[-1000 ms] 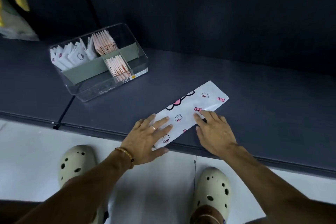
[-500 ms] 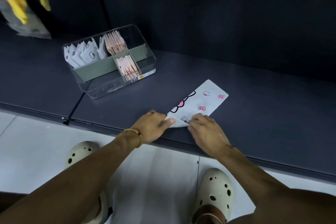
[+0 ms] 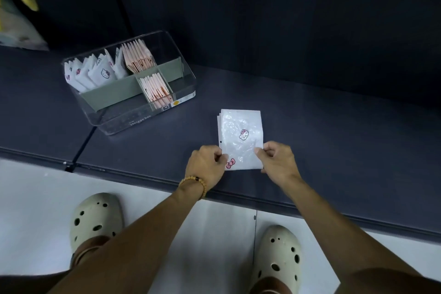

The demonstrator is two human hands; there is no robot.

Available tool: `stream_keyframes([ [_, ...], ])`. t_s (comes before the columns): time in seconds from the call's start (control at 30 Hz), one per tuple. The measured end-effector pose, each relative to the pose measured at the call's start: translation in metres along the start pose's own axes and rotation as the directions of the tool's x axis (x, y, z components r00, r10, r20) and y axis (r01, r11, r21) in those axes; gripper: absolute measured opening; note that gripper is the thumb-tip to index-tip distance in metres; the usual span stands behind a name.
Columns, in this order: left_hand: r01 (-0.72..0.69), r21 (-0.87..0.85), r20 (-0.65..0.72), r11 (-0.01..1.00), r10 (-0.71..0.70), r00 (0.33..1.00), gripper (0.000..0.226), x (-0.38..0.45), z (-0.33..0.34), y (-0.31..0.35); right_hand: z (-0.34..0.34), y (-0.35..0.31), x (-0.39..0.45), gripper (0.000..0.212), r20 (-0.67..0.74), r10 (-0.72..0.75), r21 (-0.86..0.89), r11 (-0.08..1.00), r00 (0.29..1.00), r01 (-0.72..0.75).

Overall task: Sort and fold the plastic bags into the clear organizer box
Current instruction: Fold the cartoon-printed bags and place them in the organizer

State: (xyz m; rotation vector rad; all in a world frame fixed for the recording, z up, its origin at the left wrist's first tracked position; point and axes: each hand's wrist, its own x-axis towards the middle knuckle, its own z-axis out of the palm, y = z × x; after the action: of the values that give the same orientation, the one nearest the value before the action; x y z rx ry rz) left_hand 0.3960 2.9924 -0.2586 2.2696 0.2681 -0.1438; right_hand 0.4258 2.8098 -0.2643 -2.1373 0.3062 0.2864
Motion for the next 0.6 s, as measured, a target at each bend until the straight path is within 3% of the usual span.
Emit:
stream_keyframes([
  [0.23, 0.126, 0.117, 0.032, 0.985, -0.13, 0.991, 0.016, 0.01, 0.004, -0.001, 0.004, -0.009, 0.007, 0.013, -0.045, 0.005, -0.201, 0.979, 0.999, -0.014],
  [0.37, 0.095, 0.325, -0.02, 0.941, -0.094, 0.995, 0.016, 0.011, 0.005, -0.001, 0.006, -0.012, 0.013, 0.016, -0.034, 0.015, -0.267, 0.963, 0.999, -0.023],
  [0.43, 0.021, 0.381, -0.063, 0.924, 0.004, 0.998, 0.022, 0.011, 0.005, -0.003, 0.005, -0.01, 0.015, 0.017, -0.018, 0.039, -0.266, 0.963, 0.999, -0.042],
  [0.5, -0.161, 0.431, -0.063, 0.888, 0.208, 0.976, 0.023, 0.015, 0.003, -0.006, 0.004, -0.009, 0.018, 0.017, 0.008, 0.05, -0.278, 0.96, 0.999, -0.045],
  [0.6, -0.457, 0.54, 0.117, 0.707, 0.475, 0.872, 0.04, 0.03, 0.004, -0.009, 0.001, -0.011, 0.024, 0.018, 0.037, 0.042, -0.341, 0.94, 0.998, -0.027],
])
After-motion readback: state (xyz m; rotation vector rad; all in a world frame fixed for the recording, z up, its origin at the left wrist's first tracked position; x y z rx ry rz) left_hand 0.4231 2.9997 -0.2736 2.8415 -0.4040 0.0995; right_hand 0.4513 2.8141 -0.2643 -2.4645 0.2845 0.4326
